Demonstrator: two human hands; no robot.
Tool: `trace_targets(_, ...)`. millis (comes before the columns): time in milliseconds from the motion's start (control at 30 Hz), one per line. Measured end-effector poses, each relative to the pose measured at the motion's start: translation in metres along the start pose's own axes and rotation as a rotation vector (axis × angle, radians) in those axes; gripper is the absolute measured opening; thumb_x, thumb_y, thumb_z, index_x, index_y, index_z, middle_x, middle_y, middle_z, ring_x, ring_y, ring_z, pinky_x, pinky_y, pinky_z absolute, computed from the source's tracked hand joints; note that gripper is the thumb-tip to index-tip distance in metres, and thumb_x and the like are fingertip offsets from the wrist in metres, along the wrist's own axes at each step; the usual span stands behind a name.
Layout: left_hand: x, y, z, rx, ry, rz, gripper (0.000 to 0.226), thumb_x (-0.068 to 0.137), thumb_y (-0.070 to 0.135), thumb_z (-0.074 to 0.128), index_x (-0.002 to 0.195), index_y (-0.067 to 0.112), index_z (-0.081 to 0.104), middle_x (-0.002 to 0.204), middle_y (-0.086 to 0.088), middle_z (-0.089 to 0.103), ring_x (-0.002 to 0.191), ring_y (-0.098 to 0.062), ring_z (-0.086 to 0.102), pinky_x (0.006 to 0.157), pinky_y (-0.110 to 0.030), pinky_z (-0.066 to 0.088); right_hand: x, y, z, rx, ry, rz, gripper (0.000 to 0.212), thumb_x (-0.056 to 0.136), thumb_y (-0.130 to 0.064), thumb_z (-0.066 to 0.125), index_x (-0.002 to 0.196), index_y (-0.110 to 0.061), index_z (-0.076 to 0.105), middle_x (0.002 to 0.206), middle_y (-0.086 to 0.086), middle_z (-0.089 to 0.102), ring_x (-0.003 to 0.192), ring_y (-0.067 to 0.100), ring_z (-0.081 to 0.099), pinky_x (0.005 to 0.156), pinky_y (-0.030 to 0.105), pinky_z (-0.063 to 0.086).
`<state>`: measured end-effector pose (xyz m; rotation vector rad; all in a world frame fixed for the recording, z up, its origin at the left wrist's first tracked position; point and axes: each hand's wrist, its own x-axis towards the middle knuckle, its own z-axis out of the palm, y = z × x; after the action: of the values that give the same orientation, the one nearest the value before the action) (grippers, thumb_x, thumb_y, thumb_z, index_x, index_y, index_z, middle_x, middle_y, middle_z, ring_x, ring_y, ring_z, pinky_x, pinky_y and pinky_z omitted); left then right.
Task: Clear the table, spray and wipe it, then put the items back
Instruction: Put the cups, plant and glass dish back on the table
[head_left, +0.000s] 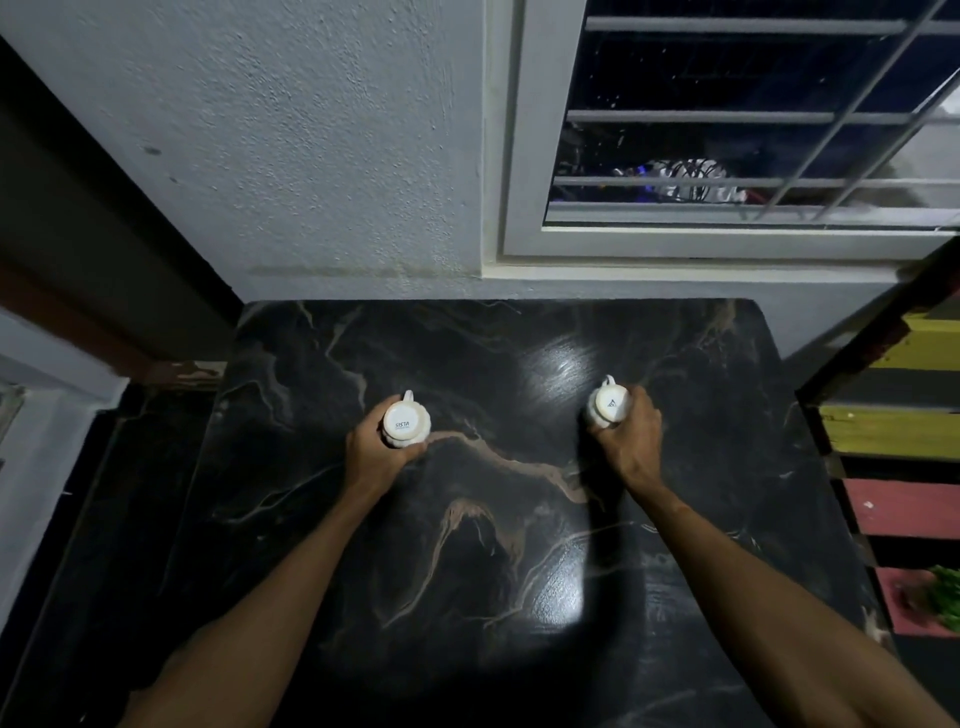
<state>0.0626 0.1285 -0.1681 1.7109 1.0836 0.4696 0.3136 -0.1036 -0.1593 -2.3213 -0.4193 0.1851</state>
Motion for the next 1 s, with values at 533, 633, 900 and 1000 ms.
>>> trace_targets(533,-0.017,0.023,0.003,0.110,0.011,-0.013,0.122,0.056,0.015,0.099,0.158,0.020,0.032,0.147,-0.004,0.049,0.131,-0.025,0.054,0.113,-0.054,0.045,-0.008,0.016,-0.035,0.061,-0.260,0.018,0.117,0.055,-0.038,0.096,0.150,-0.016,0.031,0.147,0.007,0.045,0.137,0.029,0.035,0.111,0.039,0.033)
trace_targets(633,-0.045,0.053,0.014,0.165,0.114,0.096,0.110,0.065,0.015,0.096,0.157,0.015,0.035,0.156,-0.013,0.039,0.143,-0.031,0.043,0.120,-0.047,0.038,-0.032,0.018,-0.063,0.096,-0.232,-0.055,0.104,0.070,-0.051,0.084,0.152,-0.017,0.030,0.152,0.004,0.036,0.138,0.022,0.029,0.110,0.034,0.029)
trace_targets(900,-0.138,0.150,0.146,0.199,0.062,0.478,0.076,0.079,0.013,0.086,0.146,0.010,0.051,0.161,-0.008,0.033,0.150,-0.024,0.035,0.124,-0.034,0.030,-0.072,0.087,-0.168,0.174,0.027,-0.076,0.058,0.090,-0.042,0.068,0.140,-0.019,0.050,0.140,-0.001,0.047,0.128,0.010,0.038,0.105,0.008,0.024)
trace_targets(1000,-0.182,0.190,0.237,0.147,-0.096,0.518,0.068,0.080,0.012,0.085,0.142,0.011,0.056,0.158,-0.006,0.040,0.148,-0.022,0.039,0.123,-0.030,0.032,-0.070,0.145,-0.226,0.164,0.146,-0.013,0.047,0.093,-0.036,0.067,0.133,-0.014,0.056,0.133,0.001,0.052,0.123,0.016,0.044,0.106,0.018,0.031)
